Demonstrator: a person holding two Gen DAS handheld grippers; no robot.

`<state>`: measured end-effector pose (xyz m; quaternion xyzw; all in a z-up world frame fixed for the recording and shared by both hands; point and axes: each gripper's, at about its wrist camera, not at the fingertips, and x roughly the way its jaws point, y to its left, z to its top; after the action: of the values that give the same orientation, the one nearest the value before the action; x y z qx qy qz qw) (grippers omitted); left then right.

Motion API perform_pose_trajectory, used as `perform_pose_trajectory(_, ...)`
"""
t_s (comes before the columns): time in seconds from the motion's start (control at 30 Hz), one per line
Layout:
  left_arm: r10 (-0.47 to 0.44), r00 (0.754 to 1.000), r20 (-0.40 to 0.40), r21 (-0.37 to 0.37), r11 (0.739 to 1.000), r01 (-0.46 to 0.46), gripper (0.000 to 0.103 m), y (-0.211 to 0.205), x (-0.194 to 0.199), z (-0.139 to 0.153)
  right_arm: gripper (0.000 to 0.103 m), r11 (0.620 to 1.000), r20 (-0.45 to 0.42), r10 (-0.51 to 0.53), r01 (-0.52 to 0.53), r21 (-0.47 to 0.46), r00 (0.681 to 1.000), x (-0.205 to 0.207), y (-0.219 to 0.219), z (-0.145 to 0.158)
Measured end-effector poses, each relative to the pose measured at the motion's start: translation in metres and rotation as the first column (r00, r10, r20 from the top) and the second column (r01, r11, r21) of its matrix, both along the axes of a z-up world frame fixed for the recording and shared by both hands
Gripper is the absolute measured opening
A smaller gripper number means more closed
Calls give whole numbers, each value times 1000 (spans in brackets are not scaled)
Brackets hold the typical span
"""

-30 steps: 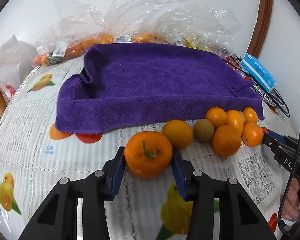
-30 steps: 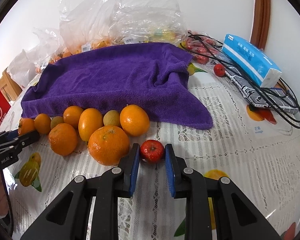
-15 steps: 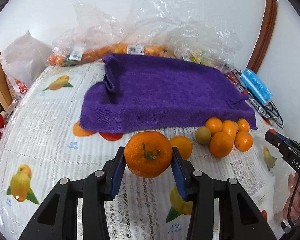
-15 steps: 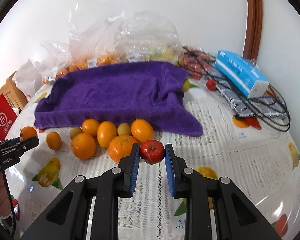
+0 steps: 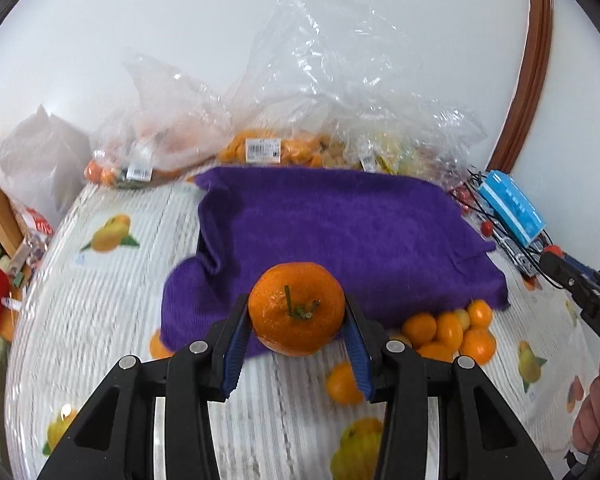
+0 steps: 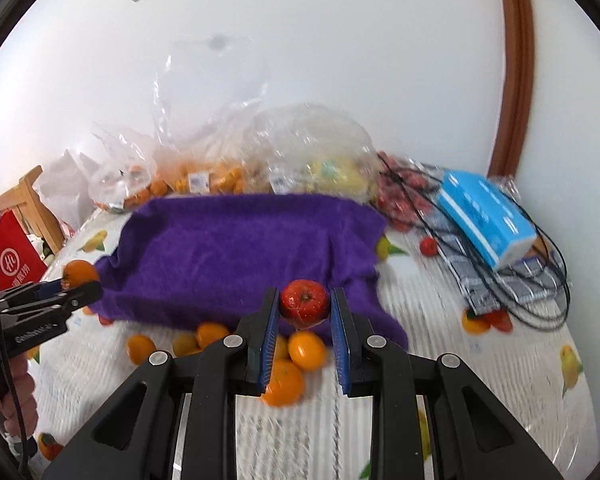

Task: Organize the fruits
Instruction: 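Grasp the cherry tomato with the right tool while the left tool grasps the large orange, then lower both held fruits onto the purple towel and open both tools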

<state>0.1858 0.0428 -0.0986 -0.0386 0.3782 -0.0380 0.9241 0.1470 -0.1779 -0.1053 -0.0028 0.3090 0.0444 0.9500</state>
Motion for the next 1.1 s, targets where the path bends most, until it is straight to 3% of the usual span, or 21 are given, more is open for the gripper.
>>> perform_pose_trajectory(0.27, 15, 999, 29, 23, 1000, -16, 42, -4, 35, 7, 25, 999, 29, 40, -41, 15, 999, 36, 17, 10)
perform_pose_trajectory(0.5, 15, 999, 32, 39, 999, -16, 42, -6, 66, -6, 25, 998, 27, 53, -54, 16, 998, 74, 24, 11)
perform_pose_trajectory(0.63, 42, 999, 32, 46, 998, -43, 42, -2, 71, -23, 25, 999, 20, 47, -47, 5, 999, 88, 21, -2)
perform_pose_trajectory(0.83, 64, 998, 23, 6, 998, -64, 42, 5, 71, -39, 25, 1000, -59, 13, -11, 25, 998, 104, 10, -34)
perform_pose_trajectory(1.0, 58, 998, 11, -3, 998, -58, 42, 5, 72, -42, 25, 998, -87, 3, 2, 61, 996, 109, 2, -42)
perform_pose_trajectory(1.1, 50, 999, 3, 3, 999, -50, 42, 2, 74, -45, 25, 1000, -76, -6, 8, 24, 997, 107, 6, -46)
